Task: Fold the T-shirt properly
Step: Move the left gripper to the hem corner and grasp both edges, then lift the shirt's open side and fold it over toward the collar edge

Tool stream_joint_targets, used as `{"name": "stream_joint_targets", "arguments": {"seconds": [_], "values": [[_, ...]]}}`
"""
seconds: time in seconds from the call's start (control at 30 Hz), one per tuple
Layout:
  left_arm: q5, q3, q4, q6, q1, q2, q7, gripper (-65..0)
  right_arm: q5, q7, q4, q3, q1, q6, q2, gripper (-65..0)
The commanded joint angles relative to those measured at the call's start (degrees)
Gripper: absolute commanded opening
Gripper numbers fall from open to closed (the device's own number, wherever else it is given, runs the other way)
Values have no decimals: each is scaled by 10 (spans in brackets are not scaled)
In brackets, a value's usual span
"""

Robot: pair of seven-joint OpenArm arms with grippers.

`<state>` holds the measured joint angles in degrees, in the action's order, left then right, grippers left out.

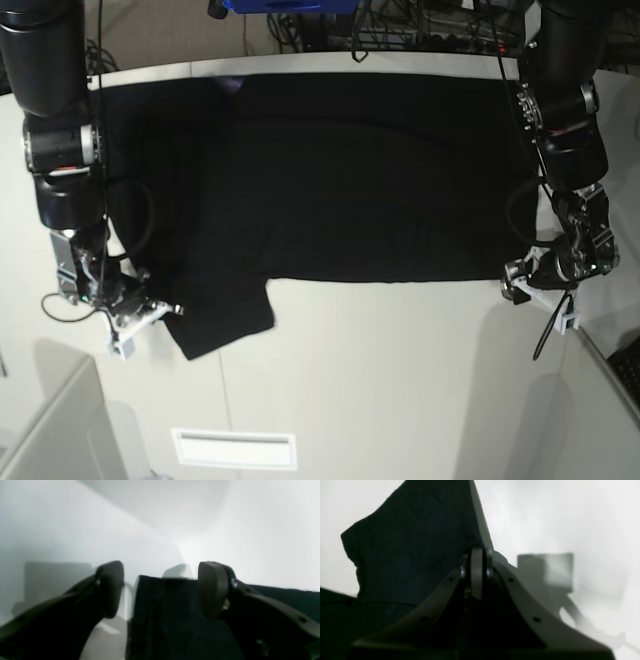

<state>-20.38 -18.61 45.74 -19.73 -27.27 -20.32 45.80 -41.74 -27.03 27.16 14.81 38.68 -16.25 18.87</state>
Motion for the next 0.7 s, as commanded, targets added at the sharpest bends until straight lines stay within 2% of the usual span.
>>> {"name": "stream_joint_targets", "arguments": {"seconds": [0.0,0.23,0.3,0.43,0.53,0.67], "values": [[-1,1,-1,-3,-2,-1,23,-207,-5,11,10,-2,21,-2,7,-650],[1,6,-2,-3,-1,-1,25,-230,-5,11,10,-2,21,-2,5,-650],[-2,33,-2,-3,-1,-1,25,-313,-5,11,10,-2,21,-2,5,-650],[-2,60,-2,-1,-1,-2,24,-541,-5,11,11,-2,21,-2,7,-650],[-2,60,-2,0,-1,-4,24,-648,-5,12,11,-2,21,-2,8,-650],[-2,60,1,0,-1,-5,24,-650,-5,13,11,-2,21,-2,8,-650]]}}
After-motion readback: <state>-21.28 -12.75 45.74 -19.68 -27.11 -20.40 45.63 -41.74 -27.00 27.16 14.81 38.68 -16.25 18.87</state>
